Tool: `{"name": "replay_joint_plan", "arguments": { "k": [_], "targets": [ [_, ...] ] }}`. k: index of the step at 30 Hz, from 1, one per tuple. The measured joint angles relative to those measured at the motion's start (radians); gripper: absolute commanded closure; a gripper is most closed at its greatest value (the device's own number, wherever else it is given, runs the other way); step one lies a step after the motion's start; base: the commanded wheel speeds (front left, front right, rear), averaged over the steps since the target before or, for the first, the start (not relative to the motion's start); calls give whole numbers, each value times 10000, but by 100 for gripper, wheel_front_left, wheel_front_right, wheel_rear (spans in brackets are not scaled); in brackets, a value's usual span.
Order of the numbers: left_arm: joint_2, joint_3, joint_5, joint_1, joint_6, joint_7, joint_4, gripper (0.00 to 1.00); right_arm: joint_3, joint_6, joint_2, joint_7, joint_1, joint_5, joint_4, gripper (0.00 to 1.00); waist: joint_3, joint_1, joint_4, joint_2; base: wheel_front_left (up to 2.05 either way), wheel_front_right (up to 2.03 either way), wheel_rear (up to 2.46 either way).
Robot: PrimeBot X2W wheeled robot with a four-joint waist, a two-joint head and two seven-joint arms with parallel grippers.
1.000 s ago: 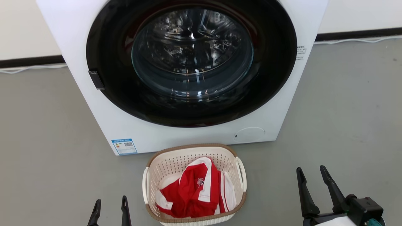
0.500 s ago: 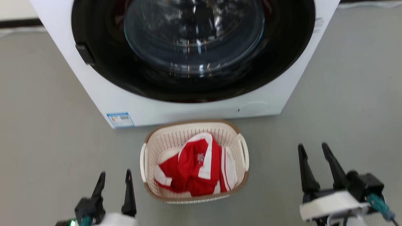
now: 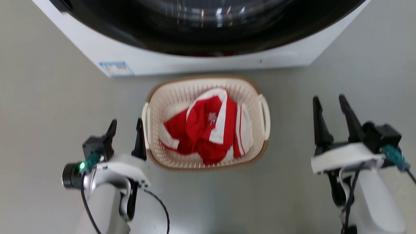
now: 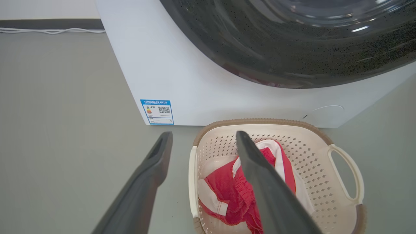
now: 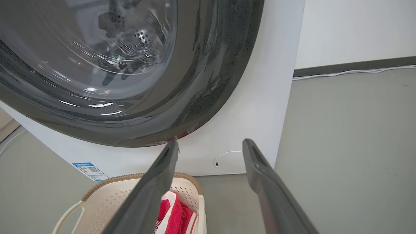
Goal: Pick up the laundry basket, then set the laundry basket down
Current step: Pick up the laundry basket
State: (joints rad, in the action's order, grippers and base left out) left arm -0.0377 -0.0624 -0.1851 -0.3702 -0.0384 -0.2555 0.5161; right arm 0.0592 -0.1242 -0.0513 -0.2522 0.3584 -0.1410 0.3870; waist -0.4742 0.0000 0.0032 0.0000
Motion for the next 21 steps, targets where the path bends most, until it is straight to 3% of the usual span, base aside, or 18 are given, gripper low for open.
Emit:
{"name": "replay_joint_plan", "arguments": {
  "k": [12, 21],
  "targets": [
    [61, 167, -17, -2432, 278, 0, 2391, 0, 134, 0, -52, -2, 2257, 84, 1929, 0, -2317, 0, 273, 0, 0, 0, 0],
    [94, 92, 15, -3554, 401, 0, 3476, 0, -274, 0, -100, -2, 3284, 73, 2886, 0, -3440, 0, 456, 0, 0, 0, 0]
  ]
}}
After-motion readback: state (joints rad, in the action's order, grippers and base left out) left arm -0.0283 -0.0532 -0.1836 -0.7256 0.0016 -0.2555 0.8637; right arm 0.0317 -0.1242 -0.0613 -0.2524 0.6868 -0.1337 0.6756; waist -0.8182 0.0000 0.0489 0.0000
